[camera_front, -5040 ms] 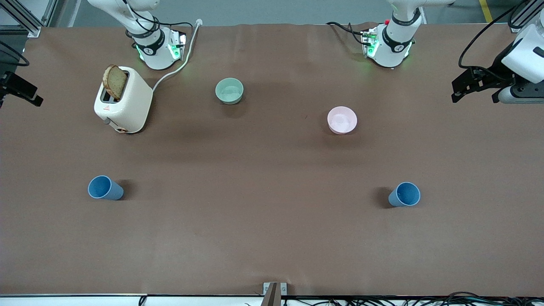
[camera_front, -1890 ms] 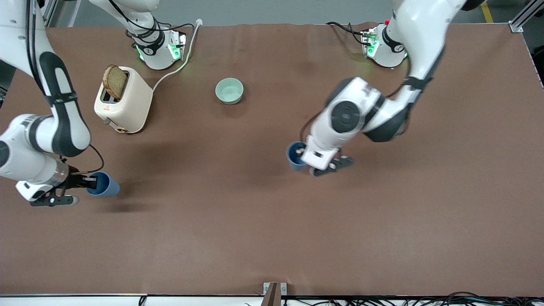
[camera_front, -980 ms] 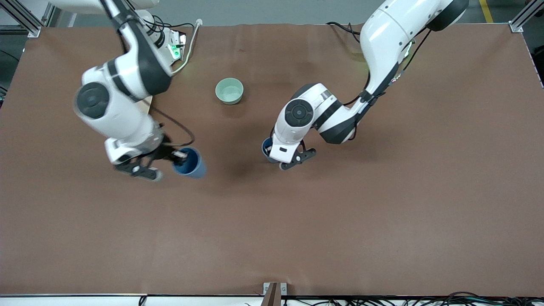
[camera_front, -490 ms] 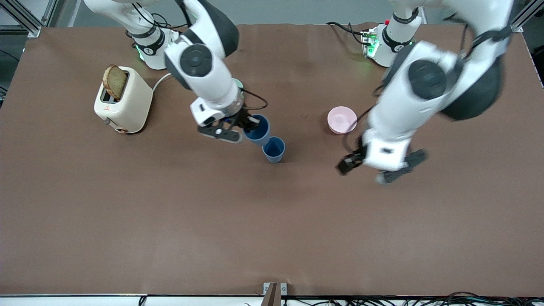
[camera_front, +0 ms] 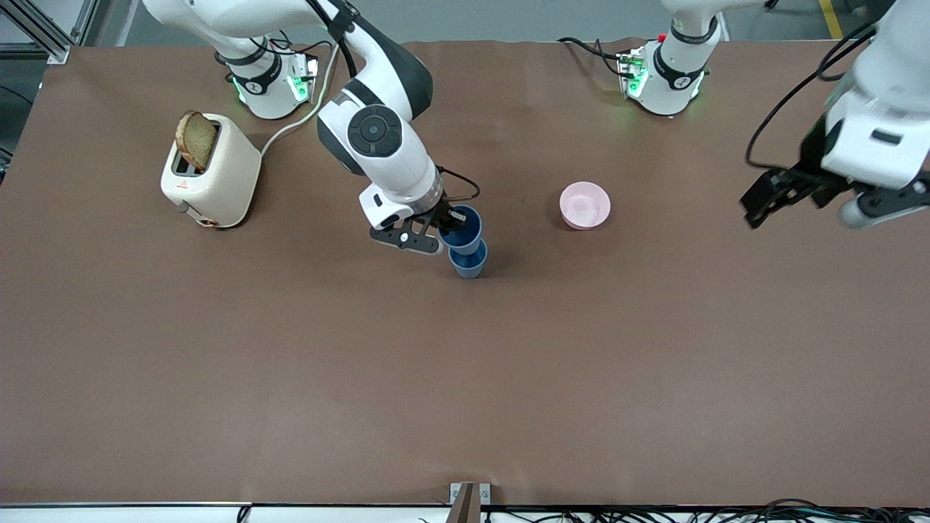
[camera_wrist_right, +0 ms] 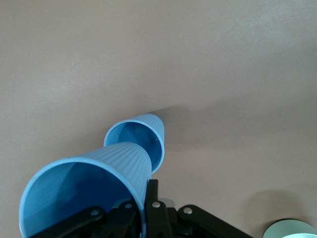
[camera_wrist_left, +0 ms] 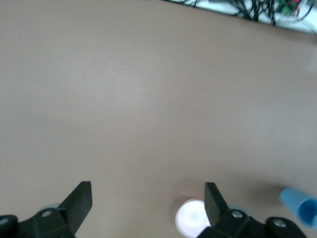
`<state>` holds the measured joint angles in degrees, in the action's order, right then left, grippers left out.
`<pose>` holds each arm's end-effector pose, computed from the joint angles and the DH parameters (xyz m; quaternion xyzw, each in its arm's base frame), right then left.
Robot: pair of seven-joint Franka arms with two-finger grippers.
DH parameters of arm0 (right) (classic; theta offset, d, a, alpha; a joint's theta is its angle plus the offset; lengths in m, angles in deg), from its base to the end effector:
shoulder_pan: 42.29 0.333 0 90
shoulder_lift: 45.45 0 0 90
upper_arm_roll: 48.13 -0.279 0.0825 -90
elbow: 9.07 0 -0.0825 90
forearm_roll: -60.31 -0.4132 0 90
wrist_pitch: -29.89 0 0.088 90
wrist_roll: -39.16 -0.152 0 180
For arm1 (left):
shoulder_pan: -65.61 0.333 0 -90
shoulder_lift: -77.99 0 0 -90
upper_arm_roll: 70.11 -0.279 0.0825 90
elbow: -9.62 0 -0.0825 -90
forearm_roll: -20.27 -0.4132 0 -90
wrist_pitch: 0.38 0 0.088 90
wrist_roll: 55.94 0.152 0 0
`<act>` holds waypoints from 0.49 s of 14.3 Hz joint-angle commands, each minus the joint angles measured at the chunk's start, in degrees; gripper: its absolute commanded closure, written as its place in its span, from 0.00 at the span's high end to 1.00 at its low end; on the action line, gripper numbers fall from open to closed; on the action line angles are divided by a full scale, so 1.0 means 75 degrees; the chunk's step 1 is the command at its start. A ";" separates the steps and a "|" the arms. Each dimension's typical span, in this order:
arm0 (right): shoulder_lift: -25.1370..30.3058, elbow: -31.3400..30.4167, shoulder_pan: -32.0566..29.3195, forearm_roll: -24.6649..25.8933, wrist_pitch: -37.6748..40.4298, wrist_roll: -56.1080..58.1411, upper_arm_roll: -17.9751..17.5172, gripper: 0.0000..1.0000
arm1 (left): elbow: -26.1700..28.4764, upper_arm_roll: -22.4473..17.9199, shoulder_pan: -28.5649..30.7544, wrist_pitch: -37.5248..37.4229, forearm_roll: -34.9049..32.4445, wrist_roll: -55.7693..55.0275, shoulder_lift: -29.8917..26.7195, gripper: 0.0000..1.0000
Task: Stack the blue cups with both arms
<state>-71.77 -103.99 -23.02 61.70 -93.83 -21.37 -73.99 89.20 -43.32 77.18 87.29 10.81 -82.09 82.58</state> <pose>0.5019 0.4748 0.2833 -0.9837 0.1516 0.0418 0.0870 0.5901 -0.1237 0.5884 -0.9921 -0.1024 -0.0550 0.0479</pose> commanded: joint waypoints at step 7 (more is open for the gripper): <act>-0.0428 0.0129 0.0208 0.0225 -0.0403 -0.0133 -0.0044 0.04 | 0.0510 -0.3158 -0.1823 -0.0721 0.0967 0.3133 -0.0811 1.00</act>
<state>-74.01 -103.97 -21.84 61.83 -96.46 -21.36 -74.05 90.90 -63.22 66.47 82.00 16.42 -61.41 77.80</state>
